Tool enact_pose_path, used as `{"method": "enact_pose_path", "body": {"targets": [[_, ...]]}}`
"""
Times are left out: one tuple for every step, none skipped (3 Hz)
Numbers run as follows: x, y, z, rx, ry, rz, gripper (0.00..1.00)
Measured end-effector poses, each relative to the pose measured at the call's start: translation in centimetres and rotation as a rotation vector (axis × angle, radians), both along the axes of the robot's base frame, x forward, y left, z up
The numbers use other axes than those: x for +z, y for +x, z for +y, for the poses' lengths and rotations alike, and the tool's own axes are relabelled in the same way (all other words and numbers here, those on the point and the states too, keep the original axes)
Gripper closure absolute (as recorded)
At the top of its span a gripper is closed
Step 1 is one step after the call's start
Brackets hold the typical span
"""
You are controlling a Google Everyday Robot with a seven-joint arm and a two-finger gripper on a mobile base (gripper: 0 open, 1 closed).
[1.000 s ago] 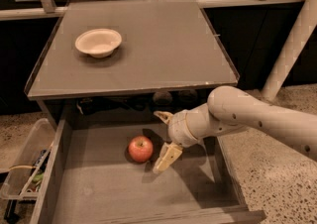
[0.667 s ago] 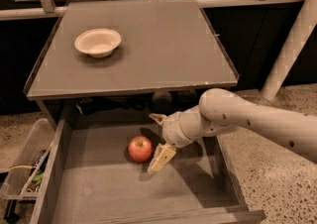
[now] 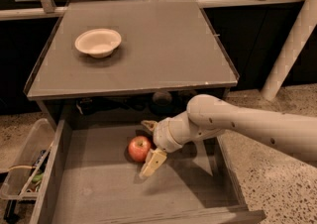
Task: Pick apple from top drawer and place on counter
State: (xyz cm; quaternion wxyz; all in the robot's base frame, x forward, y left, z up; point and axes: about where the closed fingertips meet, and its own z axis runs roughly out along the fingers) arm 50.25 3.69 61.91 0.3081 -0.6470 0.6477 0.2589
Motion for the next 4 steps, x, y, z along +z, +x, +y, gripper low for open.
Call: {"method": "enact_pose_path", "body": {"targets": [[0.00,0.00,0.00,0.000,0.000,0.000,0.18],[0.00,0.00,0.00,0.000,0.000,0.000,0.41],[0.00,0.00,0.01,0.000,0.000,0.000,0.65],[0.29,-0.23,-0.29,0.005,0.004,0.009,0.88]]}}
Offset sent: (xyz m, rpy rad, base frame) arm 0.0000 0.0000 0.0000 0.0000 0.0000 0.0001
